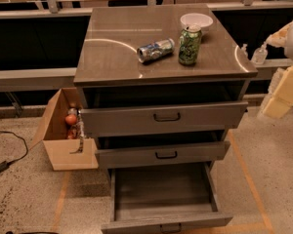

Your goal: Place green can into bottom drawer

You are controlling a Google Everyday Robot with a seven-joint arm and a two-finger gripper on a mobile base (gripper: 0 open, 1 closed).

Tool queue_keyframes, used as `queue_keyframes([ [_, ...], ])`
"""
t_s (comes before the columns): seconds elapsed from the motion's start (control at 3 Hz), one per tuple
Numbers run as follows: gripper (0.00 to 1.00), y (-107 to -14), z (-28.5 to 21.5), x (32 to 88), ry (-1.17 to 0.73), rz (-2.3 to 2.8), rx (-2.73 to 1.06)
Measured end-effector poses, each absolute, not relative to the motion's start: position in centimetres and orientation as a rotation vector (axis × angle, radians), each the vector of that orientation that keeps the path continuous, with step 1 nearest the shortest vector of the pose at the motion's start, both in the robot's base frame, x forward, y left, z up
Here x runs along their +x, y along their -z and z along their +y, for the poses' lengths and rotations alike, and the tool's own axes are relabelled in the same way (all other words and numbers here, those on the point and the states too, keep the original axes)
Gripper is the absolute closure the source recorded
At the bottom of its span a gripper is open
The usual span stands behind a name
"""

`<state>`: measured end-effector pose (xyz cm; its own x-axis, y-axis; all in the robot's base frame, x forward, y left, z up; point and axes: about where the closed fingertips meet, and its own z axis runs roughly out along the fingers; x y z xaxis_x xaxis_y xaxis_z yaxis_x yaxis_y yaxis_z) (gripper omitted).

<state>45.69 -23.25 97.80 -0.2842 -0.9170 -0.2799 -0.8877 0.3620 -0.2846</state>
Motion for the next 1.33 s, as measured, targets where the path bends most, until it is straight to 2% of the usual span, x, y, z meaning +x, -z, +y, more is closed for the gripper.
queue_keyframes([
  [0.33, 0.0, -97.6, -27.4, 50.9, 0.056, 2.188, -1.31],
  [0.67, 0.0, -96.3, -29.2, 56.5, -0.022, 2.052, -1.178],
  [1.33, 0.0, -92.0, -27.6, 67.3, -0.154, 1.873, -1.147],
])
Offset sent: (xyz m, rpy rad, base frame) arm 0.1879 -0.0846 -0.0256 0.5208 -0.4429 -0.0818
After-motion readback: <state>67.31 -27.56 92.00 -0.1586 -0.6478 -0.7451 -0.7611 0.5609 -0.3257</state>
